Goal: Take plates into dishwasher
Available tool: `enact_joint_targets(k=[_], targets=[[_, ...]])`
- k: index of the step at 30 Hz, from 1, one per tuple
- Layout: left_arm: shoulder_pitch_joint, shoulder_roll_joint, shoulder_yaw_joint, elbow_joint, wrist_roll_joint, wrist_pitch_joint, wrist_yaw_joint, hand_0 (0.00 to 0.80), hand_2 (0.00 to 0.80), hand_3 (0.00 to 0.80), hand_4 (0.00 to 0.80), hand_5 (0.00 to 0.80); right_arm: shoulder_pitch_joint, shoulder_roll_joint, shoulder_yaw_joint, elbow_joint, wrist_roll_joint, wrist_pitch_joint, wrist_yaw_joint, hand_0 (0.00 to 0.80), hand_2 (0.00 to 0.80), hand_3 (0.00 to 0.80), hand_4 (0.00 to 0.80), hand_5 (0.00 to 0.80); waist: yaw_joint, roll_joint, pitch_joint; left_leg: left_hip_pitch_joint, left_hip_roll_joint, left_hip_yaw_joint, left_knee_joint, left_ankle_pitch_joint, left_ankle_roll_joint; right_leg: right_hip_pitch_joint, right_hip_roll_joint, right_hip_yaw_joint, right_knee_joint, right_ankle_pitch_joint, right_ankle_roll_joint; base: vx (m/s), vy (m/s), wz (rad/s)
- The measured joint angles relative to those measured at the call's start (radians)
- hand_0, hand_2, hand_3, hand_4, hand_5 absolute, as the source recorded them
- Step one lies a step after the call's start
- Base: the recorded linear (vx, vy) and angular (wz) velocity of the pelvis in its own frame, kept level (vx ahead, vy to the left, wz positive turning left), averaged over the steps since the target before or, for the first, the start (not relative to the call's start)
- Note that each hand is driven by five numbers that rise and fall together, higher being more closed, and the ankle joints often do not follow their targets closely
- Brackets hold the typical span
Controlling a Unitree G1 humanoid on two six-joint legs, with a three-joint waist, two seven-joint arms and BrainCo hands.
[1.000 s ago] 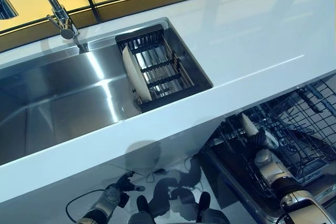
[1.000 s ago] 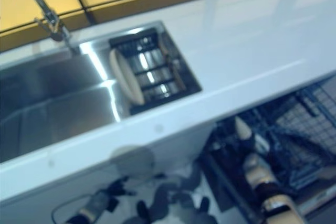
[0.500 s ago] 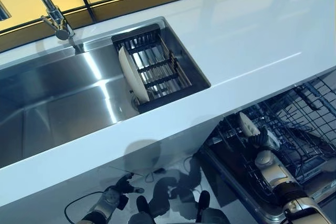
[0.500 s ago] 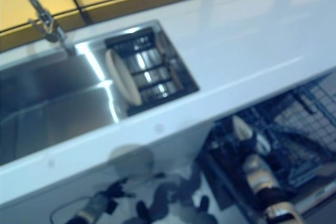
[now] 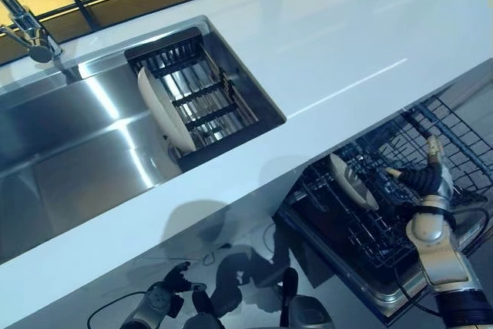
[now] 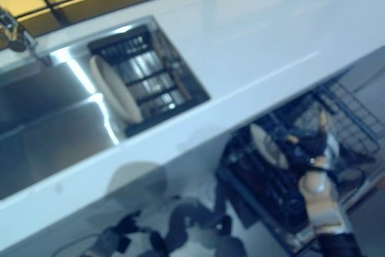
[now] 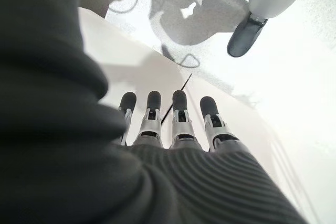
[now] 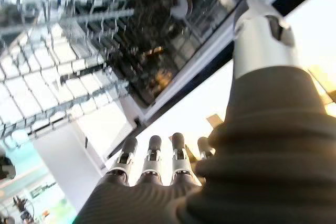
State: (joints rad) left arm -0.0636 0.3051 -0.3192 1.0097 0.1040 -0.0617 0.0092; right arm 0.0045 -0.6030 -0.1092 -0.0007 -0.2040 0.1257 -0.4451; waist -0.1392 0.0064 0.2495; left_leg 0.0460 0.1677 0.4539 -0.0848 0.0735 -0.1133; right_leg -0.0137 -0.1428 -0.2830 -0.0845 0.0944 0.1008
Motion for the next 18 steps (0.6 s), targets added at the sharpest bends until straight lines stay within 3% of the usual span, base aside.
enact_joint_targets(k=[3, 9, 18], targets=[[0.008, -0.004, 0.02, 0.003, 0.0, -0.004, 0.0, 0.0, 0.0, 0.0, 0.0, 0.0, 0.024, 0.0, -0.039, -0.043, 0.106, -0.024, 0.028, 0.0, 0.0, 0.0, 0.0, 0.0, -0.014, -0.001, 0.001, 0.016, 0.0, 0.024, 0.0, -0.001, -0.001, 0.004, 0.001, 0.016, 0.0, 0.0, 0.0, 0.055, 0.051, -0.15], [0.009, -0.016, 0.027, 0.025, -0.004, -0.013, 0.001, 0.0, 0.0, 0.0, 0.0, 0.0, 0.056, 0.068, -0.078, -0.061, 0.56, -0.1, 0.144, 0.0, 0.0, 0.0, 0.0, 0.0, -0.041, -0.01, -0.004, 0.042, 0.001, 0.047, -0.001, -0.01, -0.012, 0.016, 0.003, 0.032, 0.0, 0.001, 0.001, 0.08, 0.074, -0.1], [0.03, -0.019, 0.027, 0.053, -0.022, 0.003, 0.013, 0.0, 0.0, 0.0, 0.0, 0.0, 0.034, 0.072, -0.13, -0.306, 0.75, -0.299, 0.245, 0.0, 0.0, 0.0, 0.0, 0.0, -0.038, -0.051, -0.068, 0.064, -0.005, 0.063, -0.002, -0.016, -0.02, 0.03, -0.004, 0.044, 0.001, 0.004, 0.005, 0.089, 0.13, -0.03]])
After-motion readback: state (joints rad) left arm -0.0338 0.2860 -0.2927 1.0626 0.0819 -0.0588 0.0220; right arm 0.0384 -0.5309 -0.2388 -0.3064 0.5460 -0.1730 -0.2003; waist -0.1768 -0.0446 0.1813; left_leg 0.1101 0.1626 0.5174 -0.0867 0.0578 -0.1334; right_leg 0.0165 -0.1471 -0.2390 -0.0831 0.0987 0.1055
